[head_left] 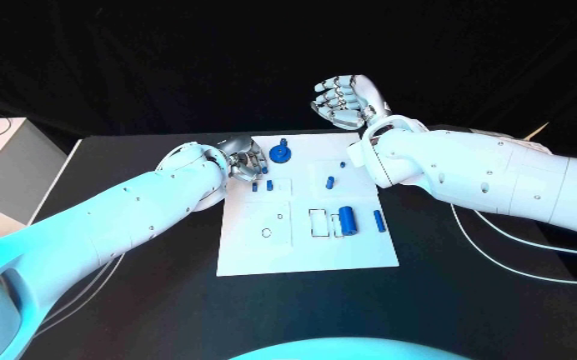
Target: Assemble the parts on the task board
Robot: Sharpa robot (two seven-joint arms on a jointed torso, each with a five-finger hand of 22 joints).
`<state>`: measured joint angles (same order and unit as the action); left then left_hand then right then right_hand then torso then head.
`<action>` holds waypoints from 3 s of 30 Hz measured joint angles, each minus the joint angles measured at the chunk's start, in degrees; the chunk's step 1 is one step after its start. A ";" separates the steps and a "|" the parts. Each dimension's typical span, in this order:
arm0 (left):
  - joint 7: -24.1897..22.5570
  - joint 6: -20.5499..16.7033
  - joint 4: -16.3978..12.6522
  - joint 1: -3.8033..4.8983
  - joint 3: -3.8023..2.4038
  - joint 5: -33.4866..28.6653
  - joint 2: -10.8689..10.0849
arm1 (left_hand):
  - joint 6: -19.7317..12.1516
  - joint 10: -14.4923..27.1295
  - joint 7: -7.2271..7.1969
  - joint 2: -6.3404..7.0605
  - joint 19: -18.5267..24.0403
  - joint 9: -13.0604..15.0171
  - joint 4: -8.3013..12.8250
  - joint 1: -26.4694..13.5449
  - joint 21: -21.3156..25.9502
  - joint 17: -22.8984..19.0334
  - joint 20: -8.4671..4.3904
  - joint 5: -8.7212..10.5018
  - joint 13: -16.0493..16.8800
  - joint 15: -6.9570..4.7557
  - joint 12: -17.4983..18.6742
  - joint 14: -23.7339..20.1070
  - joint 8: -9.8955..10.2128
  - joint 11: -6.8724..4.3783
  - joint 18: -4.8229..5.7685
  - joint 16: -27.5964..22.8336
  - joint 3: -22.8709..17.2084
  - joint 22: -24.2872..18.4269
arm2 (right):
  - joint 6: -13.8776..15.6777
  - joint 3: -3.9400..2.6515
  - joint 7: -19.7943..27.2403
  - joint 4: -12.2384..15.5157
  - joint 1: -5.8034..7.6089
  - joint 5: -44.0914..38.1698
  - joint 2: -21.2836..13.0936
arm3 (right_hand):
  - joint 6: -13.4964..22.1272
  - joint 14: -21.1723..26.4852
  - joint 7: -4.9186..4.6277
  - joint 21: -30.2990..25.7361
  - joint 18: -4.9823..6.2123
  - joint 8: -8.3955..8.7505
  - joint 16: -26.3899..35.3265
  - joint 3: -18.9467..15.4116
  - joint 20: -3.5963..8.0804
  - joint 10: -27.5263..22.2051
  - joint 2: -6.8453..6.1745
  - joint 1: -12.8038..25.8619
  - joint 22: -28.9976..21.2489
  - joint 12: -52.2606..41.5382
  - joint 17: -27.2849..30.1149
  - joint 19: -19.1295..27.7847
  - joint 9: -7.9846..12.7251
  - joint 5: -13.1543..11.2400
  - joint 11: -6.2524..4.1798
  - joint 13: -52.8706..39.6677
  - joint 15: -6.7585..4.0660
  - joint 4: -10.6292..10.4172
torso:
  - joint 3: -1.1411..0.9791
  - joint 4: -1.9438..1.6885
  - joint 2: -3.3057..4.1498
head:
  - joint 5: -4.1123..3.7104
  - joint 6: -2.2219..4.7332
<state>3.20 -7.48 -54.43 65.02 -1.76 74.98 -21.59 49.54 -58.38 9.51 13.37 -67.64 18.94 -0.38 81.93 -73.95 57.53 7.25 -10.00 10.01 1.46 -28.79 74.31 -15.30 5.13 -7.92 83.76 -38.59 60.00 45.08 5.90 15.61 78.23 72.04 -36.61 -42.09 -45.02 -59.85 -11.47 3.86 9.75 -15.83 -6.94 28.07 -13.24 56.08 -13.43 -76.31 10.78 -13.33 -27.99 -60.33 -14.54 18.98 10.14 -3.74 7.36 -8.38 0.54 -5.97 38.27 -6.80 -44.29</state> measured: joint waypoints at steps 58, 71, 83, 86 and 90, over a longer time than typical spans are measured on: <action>-13.96 -1.74 -31.71 -9.26 -13.78 -49.03 -31.06 | 0.54 5.33 1.54 0.81 13.46 0.59 -4.84 -3.37 22.41 -32.06 1.47 0.00 -1.80 1.72 3.10 -18.92 2.57 2.46 -1.80 -17.76 6.26 -23.55 | -31.35 0.06 -24.54 -4.86 -1.32 -62.27 -4.17 | -12.20 -24.28 3.80 60.07 -3.17 3.44 -62.30 0.39 9.21 11.98 -3.26 0.22 49.70 9.55 -40.53 -23.60 1.33 -7.46 -6.23 -0.22 -8.50 4.97 | 1.13 -1.07 -0.69 | -3.49 0.96; -15.18 -4.20 -32.96 -9.76 -14.20 -52.32 -31.67 | 0.54 5.33 1.54 0.58 13.46 0.64 -4.99 -3.14 22.64 -32.11 1.46 0.00 -1.80 1.72 3.11 -18.92 2.57 2.46 -1.80 -17.76 6.41 -23.73 | -33.57 0.19 -25.22 -6.25 -3.09 -60.81 -2.88 | -12.84 -24.06 3.82 61.89 -4.04 3.44 -64.63 0.51 9.12 11.76 -2.80 -0.24 51.83 9.55 -41.94 -23.69 1.15 -7.20 -6.04 -0.22 -8.28 4.53 | 0.98 -0.99 -0.66 | -3.53 0.92; -15.60 -5.36 -33.08 -9.84 -14.26 -53.18 -31.74 | 0.75 5.33 1.75 0.58 13.05 0.69 -5.15 -3.14 22.86 -32.16 1.46 0.00 -1.79 1.72 2.88 -18.92 2.57 2.46 -1.80 -17.75 6.57 -23.93 | -32.96 0.19 -25.03 -7.53 -3.84 -58.26 -1.44 | -13.05 -24.06 3.61 62.18 -4.03 3.44 -65.41 1.67 8.70 11.99 -2.41 -0.31 52.30 9.54 -41.96 -23.67 0.97 -6.43 -5.81 -0.26 -8.28 4.03 | 0.89 -1.05 -0.64 | -3.18 0.69; -15.62 -5.49 -33.08 -9.85 -14.26 -53.25 -31.74 | 0.75 5.33 1.74 0.58 13.05 0.69 -5.15 -3.14 22.86 -32.22 1.46 0.00 -1.79 1.72 2.88 -18.92 2.57 2.46 -1.80 -17.76 6.57 -23.98 | -32.54 0.19 -24.99 -7.66 -3.93 -58.00 -1.23 | -13.49 -24.06 3.64 62.53 -4.04 3.44 -65.63 2.58 8.70 12.19 -1.84 -0.55 52.50 9.54 -41.96 -23.67 0.84 -6.11 -5.62 -0.26 -8.28 3.80 | 0.89 -1.07 -0.64 | -3.09 0.60; -15.63 -5.63 -33.03 -9.86 -14.26 -53.33 -31.75 | 0.95 5.33 1.54 0.35 13.06 0.68 -5.15 -2.91 22.86 -32.22 1.46 0.00 -1.79 1.72 2.88 -18.92 2.57 2.46 -1.80 -17.76 6.57 -23.98 | -32.05 0.19 -24.86 -7.69 -4.02 -57.60 -1.05 | -14.29 -24.06 3.59 62.99 -4.04 3.44 -66.21 4.78 8.70 13.23 -0.81 -1.14 53.04 9.55 -41.84 -23.67 0.45 -7.24 -5.85 -0.26 -8.28 3.80 | 0.89 -1.05 -0.64 | -2.99 0.53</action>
<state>-12.42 -13.11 -87.46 55.16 -16.01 21.65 -53.33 50.49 -53.05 11.05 13.72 -54.58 19.62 -5.53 79.02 -51.09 25.31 8.71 -10.00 8.21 3.18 -25.91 55.39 -12.73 7.58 -9.72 66.00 -32.01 36.02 13.03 6.09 -9.25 70.54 68.01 -94.21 -43.14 -59.31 -83.91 -7.88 66.85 5.71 -12.39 -73.15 32.85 -4.54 69.31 -14.23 -77.45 63.81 -3.78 -69.83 -84.00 -14.09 11.73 4.28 -3.99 -0.93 -4.58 1.43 -7.02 37.63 -9.79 -43.76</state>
